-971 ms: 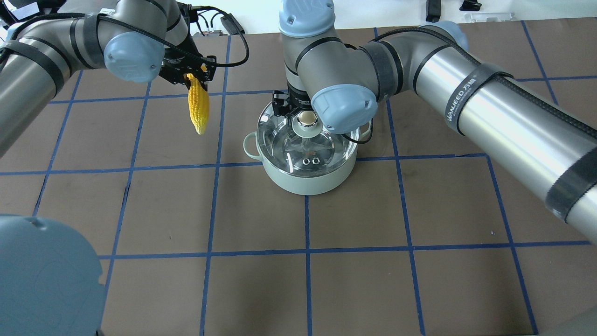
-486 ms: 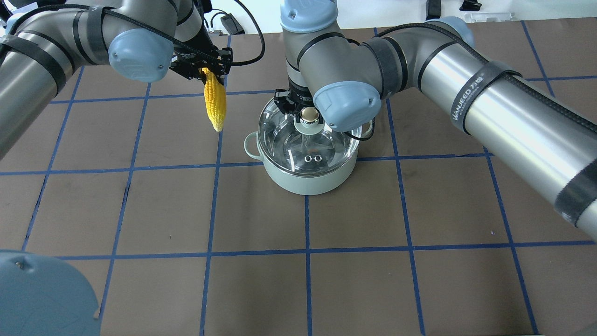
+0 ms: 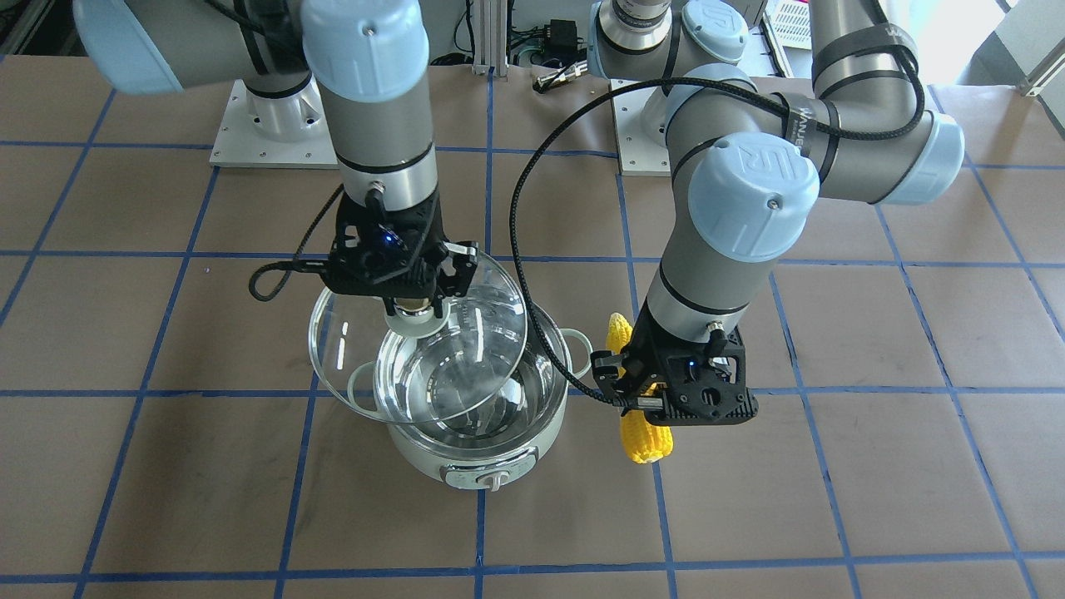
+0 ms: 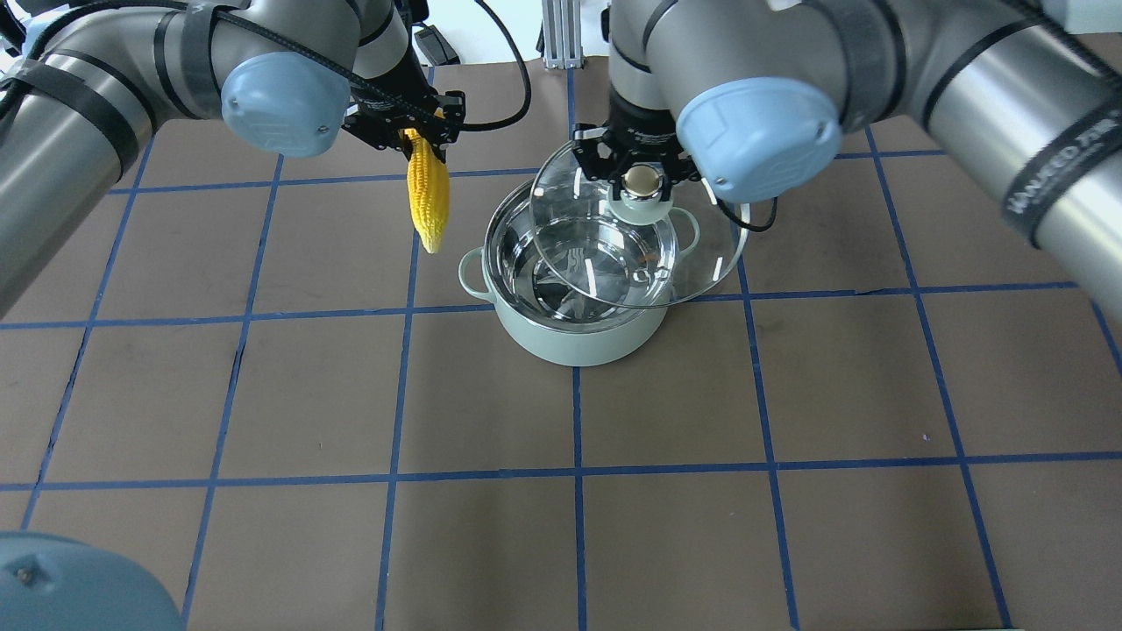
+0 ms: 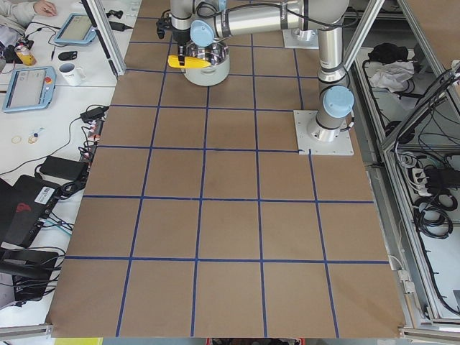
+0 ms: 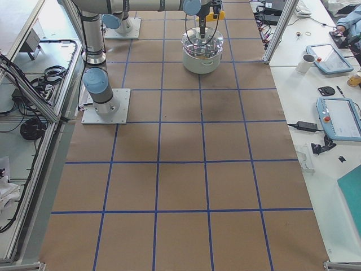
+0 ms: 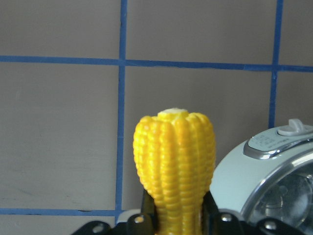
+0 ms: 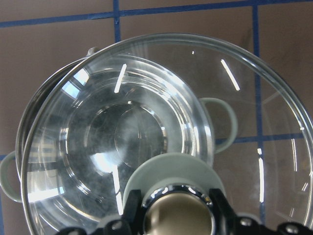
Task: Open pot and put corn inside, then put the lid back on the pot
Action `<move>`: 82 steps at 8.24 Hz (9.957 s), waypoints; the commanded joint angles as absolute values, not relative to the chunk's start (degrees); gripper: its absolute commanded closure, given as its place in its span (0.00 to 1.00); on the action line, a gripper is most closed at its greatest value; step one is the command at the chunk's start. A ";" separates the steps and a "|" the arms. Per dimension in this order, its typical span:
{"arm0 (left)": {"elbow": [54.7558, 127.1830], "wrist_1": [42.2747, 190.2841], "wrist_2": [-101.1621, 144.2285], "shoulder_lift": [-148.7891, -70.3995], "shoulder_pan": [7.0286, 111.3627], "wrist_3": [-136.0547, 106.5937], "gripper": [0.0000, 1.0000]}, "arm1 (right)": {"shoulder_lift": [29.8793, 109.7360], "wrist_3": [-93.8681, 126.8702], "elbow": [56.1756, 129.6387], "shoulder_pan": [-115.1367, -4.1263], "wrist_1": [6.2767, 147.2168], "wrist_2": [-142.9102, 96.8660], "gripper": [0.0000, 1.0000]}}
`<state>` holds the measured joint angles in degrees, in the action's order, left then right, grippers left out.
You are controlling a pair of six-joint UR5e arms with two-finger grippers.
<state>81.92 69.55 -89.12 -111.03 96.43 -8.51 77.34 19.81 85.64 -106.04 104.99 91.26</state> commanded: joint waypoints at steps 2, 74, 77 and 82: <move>81.91 71.02 -87.64 -109.86 105.70 -15.77 1.00 | 89.45 2.23 85.61 -92.05 88.45 90.88 0.81; 85.96 84.02 -92.90 -96.86 91.58 -2.20 0.00 | 72.48 18.75 85.52 -108.82 110.23 91.05 0.00; 85.87 83.76 -92.29 -96.86 91.67 -2.64 0.00 | 83.37 9.01 85.43 -98.66 96.64 90.88 0.00; 85.87 83.76 -92.02 -96.68 91.85 -2.81 0.00 | 89.91 1.41 85.78 -86.04 89.12 90.88 0.00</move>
